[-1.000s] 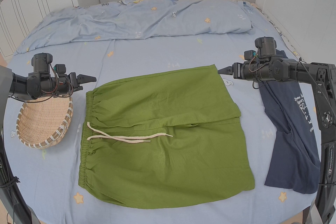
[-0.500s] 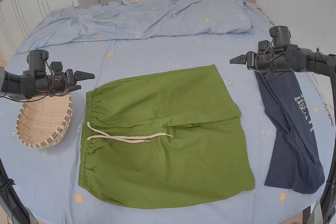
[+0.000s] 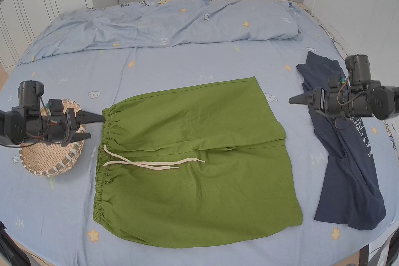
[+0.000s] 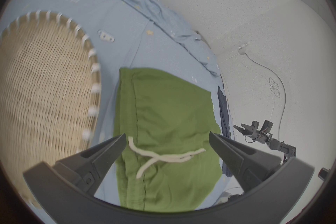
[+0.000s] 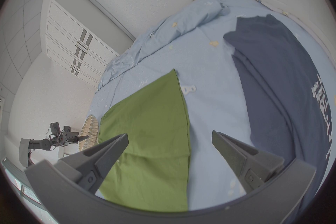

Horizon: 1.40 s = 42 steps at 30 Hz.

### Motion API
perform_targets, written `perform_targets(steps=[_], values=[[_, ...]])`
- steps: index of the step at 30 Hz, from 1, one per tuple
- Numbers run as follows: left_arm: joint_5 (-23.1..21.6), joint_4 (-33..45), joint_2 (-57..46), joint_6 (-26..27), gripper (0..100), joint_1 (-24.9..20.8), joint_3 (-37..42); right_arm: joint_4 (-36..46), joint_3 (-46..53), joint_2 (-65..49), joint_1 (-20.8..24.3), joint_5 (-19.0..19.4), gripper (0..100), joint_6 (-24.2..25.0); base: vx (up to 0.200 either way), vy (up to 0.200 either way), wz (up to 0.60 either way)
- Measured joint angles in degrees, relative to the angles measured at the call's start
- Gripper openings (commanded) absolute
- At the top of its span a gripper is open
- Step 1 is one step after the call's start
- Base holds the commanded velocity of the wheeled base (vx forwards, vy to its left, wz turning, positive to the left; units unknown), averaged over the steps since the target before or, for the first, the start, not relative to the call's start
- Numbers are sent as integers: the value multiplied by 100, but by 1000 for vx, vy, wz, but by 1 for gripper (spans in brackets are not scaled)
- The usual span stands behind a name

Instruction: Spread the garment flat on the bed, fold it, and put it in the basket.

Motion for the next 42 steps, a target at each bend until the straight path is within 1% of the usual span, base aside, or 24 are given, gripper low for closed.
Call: perform_targets(steps=[6, 8, 12, 14, 16, 19, 20, 22, 27, 32, 38, 41, 42], values=[[-260, -189, -640, 95, 100, 165, 1436, -730, 1619, -680, 46, 105, 100, 312, 0, 0, 0], [-333, -304, -827, 218, 100, 229, 1985, -906, 2096, -898, 138, 135, 100, 429, 0, 0, 0], [-492, -585, -1100, 638, 100, 380, 3156, -1242, 2996, -1337, 407, 184, 100, 635, 0, 0, 0], [-579, -761, -1161, 974, 100, 474, 3679, -1371, 3390, -1538, 578, 202, 100, 733, 0, 0, 0], [-656, -955, -1150, 1535, 100, 586, 4142, -1477, 3685, -1736, 719, 219, 100, 802, 0, 0, 0], [-750, -1300, -976, 2241, 100, 756, 4562, -1615, 4056, -2024, 923, 244, 100, 901, 0, 0, 0], [-783, -1440, -890, 2391, 100, 818, 4649, -1655, 4166, -2120, 986, 247, 100, 930, 0, 0, 0], [-836, -1615, -730, 2522, 100, 907, 4758, -1732, 4328, -2286, 1089, 257, 100, 969, 0, 0, 0], [-870, -1719, -343, 2541, 100, 937, 4829, -1768, 4491, -2522, 1201, 263, 100, 985, 0, 0, 0], [-880, -2141, 91, 2484, 100, 813, 4774, -1776, 4521, -2610, 1223, 263, 100, 983, 0, 0, 0], [-906, -2862, 612, 2375, 100, 562, 4732, -1776, 4521, -2649, 1223, 261, 100, 983, 0, 0, 0], [-906, -2951, 722, 2339, 100, 496, 4732, -1776, 4518, -2655, 1220, 263, 100, 983, 0, 0, 0], [-906, -2959, 747, 2338, 0, 483, 4728, -1774, 4515, -2658, 1215, 261, 100, 983, 0, 0, 0]])
